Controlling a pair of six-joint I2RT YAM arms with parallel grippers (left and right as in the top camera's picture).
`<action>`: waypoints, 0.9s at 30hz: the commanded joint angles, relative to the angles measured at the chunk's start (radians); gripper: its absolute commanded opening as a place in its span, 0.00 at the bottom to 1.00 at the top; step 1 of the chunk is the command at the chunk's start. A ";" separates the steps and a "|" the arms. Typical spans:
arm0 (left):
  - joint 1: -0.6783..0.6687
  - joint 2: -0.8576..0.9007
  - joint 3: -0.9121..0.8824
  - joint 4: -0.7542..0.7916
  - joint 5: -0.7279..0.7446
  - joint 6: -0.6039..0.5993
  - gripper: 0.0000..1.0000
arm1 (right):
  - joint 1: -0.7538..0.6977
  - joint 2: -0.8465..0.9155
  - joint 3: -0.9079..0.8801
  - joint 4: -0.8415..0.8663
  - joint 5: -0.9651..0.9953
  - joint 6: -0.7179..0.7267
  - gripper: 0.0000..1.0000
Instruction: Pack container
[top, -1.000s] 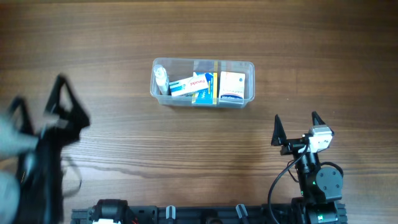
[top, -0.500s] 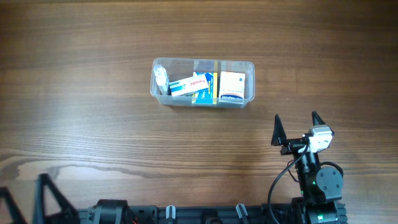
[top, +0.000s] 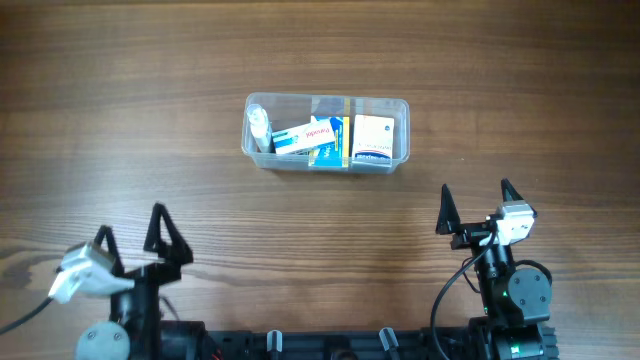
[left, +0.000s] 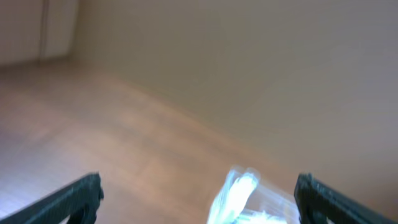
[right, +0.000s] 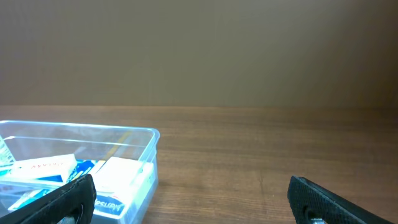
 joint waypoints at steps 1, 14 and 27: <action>0.006 -0.012 -0.245 0.319 0.099 0.038 1.00 | 0.003 -0.008 -0.002 0.002 -0.020 -0.009 1.00; 0.007 -0.012 -0.525 0.483 0.262 0.255 1.00 | 0.003 -0.008 -0.002 0.002 -0.020 -0.009 1.00; 0.006 -0.012 -0.526 0.487 0.259 0.274 1.00 | 0.003 -0.008 -0.002 0.002 -0.020 -0.009 1.00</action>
